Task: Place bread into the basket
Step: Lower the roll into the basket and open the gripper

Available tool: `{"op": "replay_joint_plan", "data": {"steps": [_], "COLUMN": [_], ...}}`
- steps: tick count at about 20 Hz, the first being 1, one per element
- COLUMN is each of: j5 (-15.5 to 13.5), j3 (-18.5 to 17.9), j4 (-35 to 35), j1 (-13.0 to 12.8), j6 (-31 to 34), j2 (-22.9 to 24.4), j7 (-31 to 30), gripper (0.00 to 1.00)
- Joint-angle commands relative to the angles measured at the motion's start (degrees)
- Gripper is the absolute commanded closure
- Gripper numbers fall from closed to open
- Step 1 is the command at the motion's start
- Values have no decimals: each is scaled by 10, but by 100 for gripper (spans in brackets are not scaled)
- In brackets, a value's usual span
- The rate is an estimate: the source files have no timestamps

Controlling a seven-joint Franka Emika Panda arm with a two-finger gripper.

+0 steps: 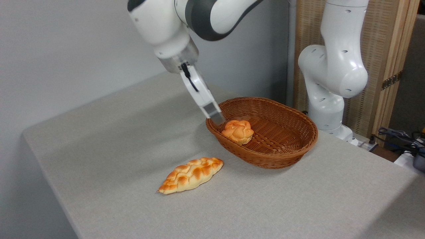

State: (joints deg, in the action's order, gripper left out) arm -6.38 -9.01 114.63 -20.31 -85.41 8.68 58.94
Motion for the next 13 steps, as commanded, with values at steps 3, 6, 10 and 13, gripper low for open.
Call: {"op": "replay_joint_plan", "data": {"steps": [3, 6, 10, 13], "j5": [30, 51, 62, 63], "j3": [-23, -31, -31, -28], "j4": [-53, -54, -59, -62], "j1": [6, 6, 5, 5], "j6": [-86, -171, -192, -192], "j2": [-1, -6, -17, -20], "j7": [-24, -99, -206, -233], "gripper": [0, 0, 0, 0]}}
